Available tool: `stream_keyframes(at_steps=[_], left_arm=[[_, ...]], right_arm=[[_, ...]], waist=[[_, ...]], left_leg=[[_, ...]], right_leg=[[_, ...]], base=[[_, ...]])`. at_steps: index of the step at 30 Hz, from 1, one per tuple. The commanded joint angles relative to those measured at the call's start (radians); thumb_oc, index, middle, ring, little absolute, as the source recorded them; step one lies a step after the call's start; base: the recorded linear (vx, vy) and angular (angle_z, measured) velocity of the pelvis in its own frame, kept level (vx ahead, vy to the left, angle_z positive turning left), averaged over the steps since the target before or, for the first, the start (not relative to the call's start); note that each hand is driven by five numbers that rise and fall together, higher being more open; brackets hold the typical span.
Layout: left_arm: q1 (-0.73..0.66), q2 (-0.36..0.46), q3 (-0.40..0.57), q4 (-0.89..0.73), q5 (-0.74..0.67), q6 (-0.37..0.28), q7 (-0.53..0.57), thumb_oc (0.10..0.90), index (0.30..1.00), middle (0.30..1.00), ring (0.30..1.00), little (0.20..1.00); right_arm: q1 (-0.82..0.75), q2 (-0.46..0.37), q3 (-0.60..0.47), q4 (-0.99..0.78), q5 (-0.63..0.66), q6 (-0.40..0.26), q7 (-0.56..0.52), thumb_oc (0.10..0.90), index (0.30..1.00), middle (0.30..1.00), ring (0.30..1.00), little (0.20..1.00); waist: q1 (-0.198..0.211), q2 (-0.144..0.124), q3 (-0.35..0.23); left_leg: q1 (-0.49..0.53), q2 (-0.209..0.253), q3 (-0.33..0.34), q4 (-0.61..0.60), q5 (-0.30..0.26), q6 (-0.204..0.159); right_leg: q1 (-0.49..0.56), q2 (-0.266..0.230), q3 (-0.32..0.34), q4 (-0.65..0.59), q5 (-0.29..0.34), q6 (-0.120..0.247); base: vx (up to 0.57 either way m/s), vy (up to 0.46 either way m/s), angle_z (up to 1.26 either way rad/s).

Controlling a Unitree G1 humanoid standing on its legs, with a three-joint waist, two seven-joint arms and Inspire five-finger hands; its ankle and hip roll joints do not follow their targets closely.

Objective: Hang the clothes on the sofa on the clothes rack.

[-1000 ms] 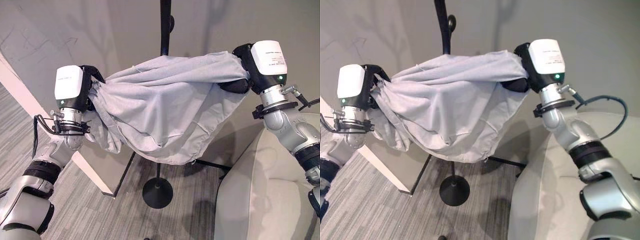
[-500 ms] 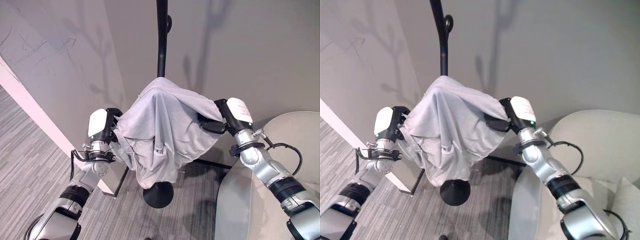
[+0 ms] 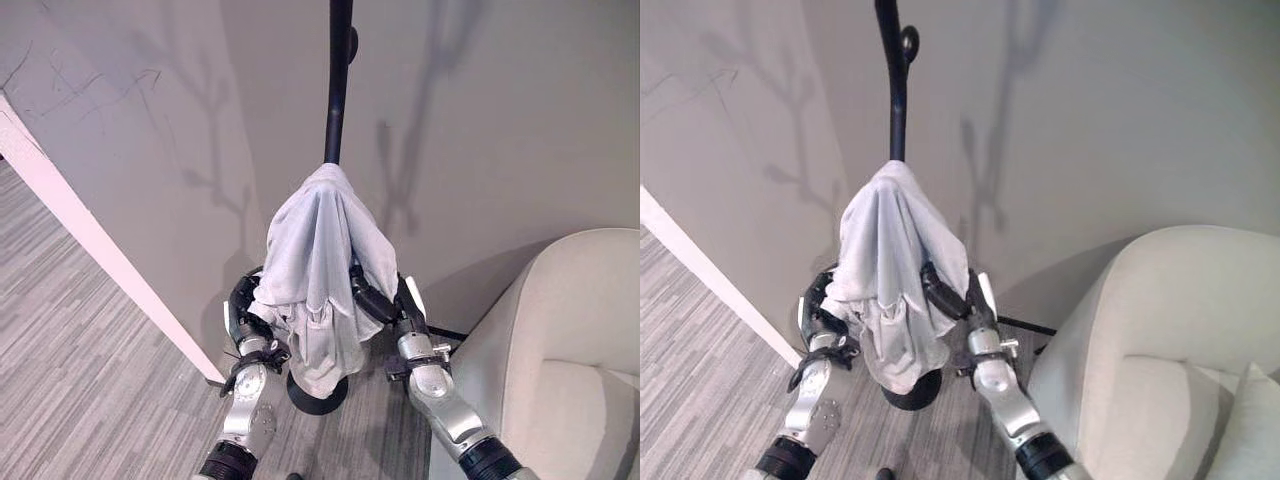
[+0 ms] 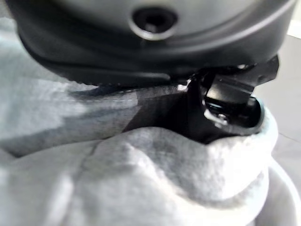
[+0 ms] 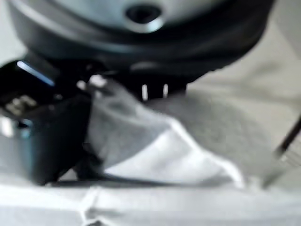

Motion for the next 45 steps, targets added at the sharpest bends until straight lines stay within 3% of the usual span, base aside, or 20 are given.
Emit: stream_keyframes(at_steps=[1,5,9,12,15,16,17,21,22,25,27,28,29,30,37,39,41,42,45], left_arm=[[-0.072,0.05,0.008,-0.062,-0.038,-0.08,-0.093,0.8,0.9,0.9,0.9,0.9],[-0.056,0.057,0.019,-0.084,-0.034,-0.075,-0.1,0.8,0.9,0.9,0.9,0.9],[0.006,0.077,0.053,-0.117,-0.031,-0.064,-0.134,0.8,0.9,0.9,0.9,0.9],[0.017,0.083,0.057,-0.125,-0.027,-0.059,-0.138,0.8,0.9,0.9,0.9,0.9],[0.074,0.149,0.079,-0.167,-0.001,-0.011,-0.206,0.8,0.9,0.9,0.9,0.9],[0.074,0.149,0.079,-0.167,-0.001,-0.011,-0.206,0.8,0.9,0.9,0.9,0.9],[0.126,0.221,0.105,-0.206,0.024,0.018,-0.289,0.8,0.9,0.9,0.9,0.9],[0.2,0.391,0.151,-0.298,0.071,0.084,-0.452,0.8,0.9,0.9,0.9,0.9],[0.2,0.391,0.151,-0.298,0.071,0.084,-0.452,0.8,0.9,0.9,0.9,0.9],[0.251,0.534,0.179,-0.372,0.05,0.119,-0.594,0.8,0.9,0.9,0.9,0.9],[0.288,0.612,0.196,-0.409,0.032,0.127,-0.668,0.8,0.9,0.9,0.9,0.9],[0.315,0.67,0.213,-0.425,-0.023,0.136,-0.76,0.8,0.9,0.9,0.9,0.9],[0.315,0.672,0.213,-0.425,-0.024,0.136,-0.762,0.8,0.9,0.9,0.9,0.9],[0.332,0.692,0.228,-0.426,-0.074,0.137,-0.846,0.8,0.9,0.9,0.9,0.9],[0.35,0.651,0.248,-0.346,-0.245,0.185,-1.039,0.8,0.9,0.9,0.9,0.9],[0.327,0.52,0.282,-0.253,-0.352,0.212,-1.097,0.8,0.9,0.9,0.9,0.9],[0.307,0.347,0.314,-0.146,-0.388,0.176,-1.045,0.8,0.9,0.9,0.9,0.9],[0.306,0.347,0.314,-0.146,-0.388,0.176,-1.045,0.8,0.9,0.9,0.9,0.9],[0.322,0.235,0.333,0.046,-0.36,0.164,-0.981,0.8,0.9,0.9,0.9,0.9]], right_arm=[[-0.043,-0.028,-0.027,-0.118,0.153,-0.086,0.066,0.8,0.9,0.9,0.9,0.9],[-0.036,-0.073,-0.051,-0.165,0.085,-0.078,0.061,0.8,0.9,0.9,0.9,0.9],[-0.008,-0.196,-0.124,-0.244,-0.089,-0.068,0.059,0.8,0.9,0.9,0.9,0.9],[-0.004,-0.213,-0.142,-0.258,-0.102,-0.07,0.061,0.8,0.9,0.9,0.9,0.9],[0.027,-0.314,-0.228,-0.322,-0.121,-0.093,0.104,0.8,0.9,0.9,0.9,0.9],[0.027,-0.314,-0.228,-0.322,-0.121,-0.093,0.104,0.8,0.9,0.9,0.9,0.9],[0.034,-0.377,-0.281,-0.338,-0.095,-0.11,0.156,0.8,0.9,0.9,0.9,0.9],[0.078,-0.494,-0.375,-0.375,-0.057,-0.129,0.294,0.8,0.9,0.9,0.9,0.9],[0.078,-0.494,-0.375,-0.375,-0.057,-0.129,0.294,0.8,0.9,0.9,0.9,0.9],[0.139,-0.562,-0.442,-0.404,-0.017,-0.13,0.395,0.8,0.9,0.9,0.9,0.9],[0.175,-0.559,-0.478,-0.405,0.023,-0.135,0.432,0.8,0.9,0.9,0.9,0.9],[0.209,-0.552,-0.513,-0.406,0.097,-0.133,0.494,0.8,0.9,0.9,0.9,0.9],[0.211,-0.552,-0.515,-0.407,0.099,-0.133,0.496,0.8,0.9,0.9,0.9,0.9],[0.246,-0.535,-0.545,-0.402,0.199,-0.131,0.568,0.8,0.9,0.9,0.9,0.9],[0.312,-0.486,-0.579,-0.343,0.408,-0.094,0.707,0.8,0.9,0.9,0.9,0.9],[0.321,-0.42,-0.581,-0.301,0.503,-0.062,0.747,0.8,0.9,0.9,0.9,0.9],[0.321,-0.274,-0.581,-0.245,0.626,-0.035,0.776,0.8,0.9,0.9,0.9,0.9],[0.321,-0.274,-0.581,-0.246,0.626,-0.034,0.776,0.8,0.9,0.9,0.9,0.9],[0.309,-0.056,-0.589,-0.133,0.84,-0.017,0.796,0.8,0.9,0.9,0.9,0.9]], waist=[[0.016,-0.019,-0.06],[0.017,-0.018,-0.064],[0.017,-0.02,-0.069],[0.017,-0.02,-0.069],[0.015,-0.018,-0.067],[0.015,-0.018,-0.067],[0.015,-0.014,-0.066],[0.017,-0.006,-0.068],[0.017,-0.006,-0.068],[0.017,-0.002,-0.069],[0.019,-0.001,-0.07],[0.017,0.0,-0.071],[0.018,-0.001,-0.072],[0.017,-0.001,-0.074],[0.017,-0.005,-0.085],[0.017,-0.011,-0.087],[0.017,-0.013,-0.085],[0.017,-0.013,-0.084],[0.016,-0.01,-0.083]], left_leg=[[0.048,0.016,0.028,0.002,-0.121,-0.024],[0.053,0.016,0.027,0.002,-0.123,-0.025],[0.057,0.018,0.027,0.002,-0.125,-0.025],[0.057,0.018,0.027,0.002,-0.125,-0.025],[0.053,0.019,0.03,0.002,-0.124,-0.025],[0.053,0.019,0.03,0.002,-0.124,-0.025],[0.053,0.02,0.033,0.002,-0.124,-0.026],[0.051,0.022,0.037,0.002,-0.123,-0.027],[0.051,0.022,0.037,0.002,-0.123,-0.027],[0.049,0.023,0.036,0.002,-0.119,-0.028],[0.049,0.023,0.034,0.002,-0.119,-0.029],[0.048,0.023,0.033,0.002,-0.118,-0.03],[0.048,0.023,0.033,0.002,-0.118,-0.03],[0.048,0.024,0.031,0.002,-0.119,-0.031],[0.049,0.025,0.029,0.002,-0.118,-0.034],[0.048,0.024,0.029,0.002,-0.119,-0.035],[0.048,0.024,0.029,0.002,-0.12,-0.033],[0.049,0.024,0.028,0.002,-0.12,-0.033],[0.051,0.023,0.025,0.002,-0.123,-0.028]], right_leg=[[-0.056,-0.016,-0.003,0.004,0.043,0.049],[-0.051,-0.016,-0.005,0.004,0.042,0.049],[-0.048,-0.015,-0.007,0.004,0.039,0.05],[-0.048,-0.014,-0.008,0.004,0.04,0.051],[-0.05,-0.014,-0.012,0.004,0.041,0.055],[-0.05,-0.014,-0.012,0.004,0.041,0.055],[-0.051,-0.015,-0.013,0.004,0.042,0.058],[-0.052,-0.016,-0.016,0.004,0.045,0.062],[-0.053,-0.016,-0.016,0.004,0.045,0.062],[-0.055,-0.015,-0.021,0.005,0.045,0.065],[-0.055,-0.015,-0.026,0.005,0.045,0.066],[-0.056,-0.016,-0.028,0.006,0.043,0.068],[-0.056,-0.016,-0.029,0.005,0.043,0.068],[-0.056,-0.017,-0.031,0.006,0.042,0.069],[-0.054,-0.018,-0.038,0.007,0.039,0.071],[-0.054,-0.017,-0.036,0.007,0.038,0.069],[-0.053,-0.016,-0.032,0.008,0.035,0.063],[-0.052,-0.016,-0.032,0.008,0.035,0.063],[-0.051,-0.013,-0.029,0.008,0.031,0.057]], base=[[0.0,0.0,0.0],[0.01,-0.01,0.05],[0.0,-0.003,0.01],[0.0,0.0,0.0],[-0.01,-0.002,-0.01],[0.0,0.0,0.0],[0.0,0.0,0.0],[-0.02,0.013,-0.04],[-0.02,0.007,-0.04],[0.0,0.0,0.0],[-0.01,-0.011,0.04],[0.0,0.0,0.0],[-0.01,-0.013,0.03],[-0.01,-0.012,0.04],[0.0,-0.003,0.01],[0.0,0.0,0.0],[0.0,0.0,0.0],[0.0,0.0,0.0],[0.0,0.0,0.0]])
